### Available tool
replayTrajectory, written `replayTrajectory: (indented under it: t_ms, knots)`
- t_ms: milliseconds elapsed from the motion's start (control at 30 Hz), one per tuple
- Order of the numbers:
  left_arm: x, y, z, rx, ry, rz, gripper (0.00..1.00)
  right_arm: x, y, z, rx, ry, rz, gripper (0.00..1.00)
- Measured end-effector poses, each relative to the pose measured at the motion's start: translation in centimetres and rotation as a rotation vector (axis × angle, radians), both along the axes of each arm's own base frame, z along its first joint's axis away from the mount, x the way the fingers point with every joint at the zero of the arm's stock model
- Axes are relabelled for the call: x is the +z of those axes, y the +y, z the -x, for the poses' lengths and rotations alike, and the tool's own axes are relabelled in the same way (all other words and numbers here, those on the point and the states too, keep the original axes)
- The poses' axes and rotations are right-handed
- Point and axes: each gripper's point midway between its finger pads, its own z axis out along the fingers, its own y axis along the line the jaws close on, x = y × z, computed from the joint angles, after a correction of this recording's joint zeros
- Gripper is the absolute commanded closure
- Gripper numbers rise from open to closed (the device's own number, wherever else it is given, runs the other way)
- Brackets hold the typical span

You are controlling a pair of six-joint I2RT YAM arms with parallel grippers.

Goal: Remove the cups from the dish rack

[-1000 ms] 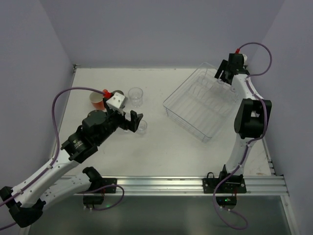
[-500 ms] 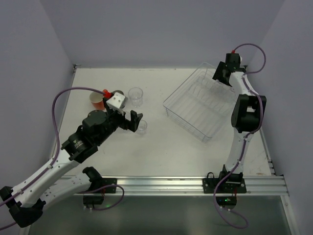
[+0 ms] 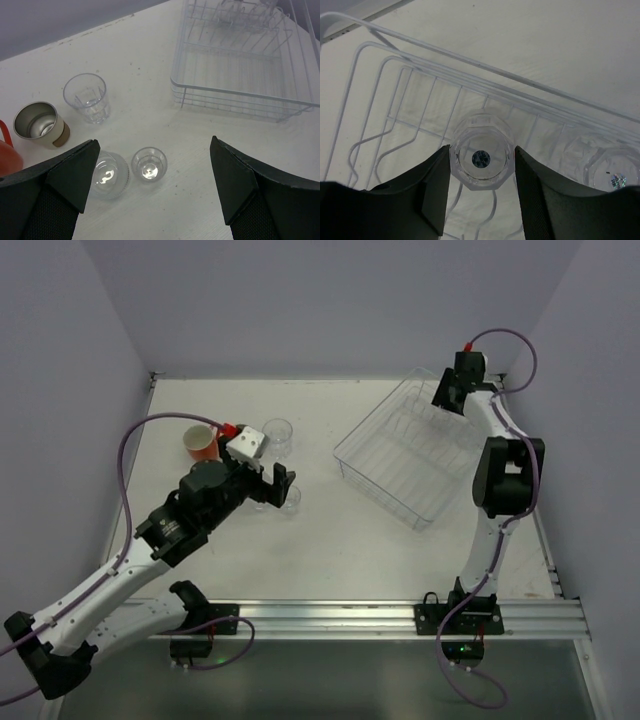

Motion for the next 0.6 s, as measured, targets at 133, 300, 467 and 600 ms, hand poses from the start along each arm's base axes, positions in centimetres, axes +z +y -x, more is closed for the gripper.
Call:
replayTrajectory:
  t_ms: [133, 300, 467, 600]
  knots:
    - [-0.7, -0.7, -0.3, -0.018, 0.019, -0.009, 0.0, 3.9, 1.0, 1.2, 0.026, -0.081, -0.007, 0.69]
    - [-1.9, -2.5, -0.4, -0.074, 0.08, -0.004, 0.0, 14.2, 3.2, 4.9, 0.074, -0.341, -0.08, 0.69]
    - [-0.4, -4.5, -0.1, -0.141, 0.112, 0.098, 0.0, 20.7, 10.1, 12.7, 0.226, -0.594, -0.29, 0.69]
    - [1.2, -6.8, 0.4, -0.214, 0.138, 0.225, 0.03, 19.5, 17.8, 19.3, 0.449, -0.619, -0.571, 0.7]
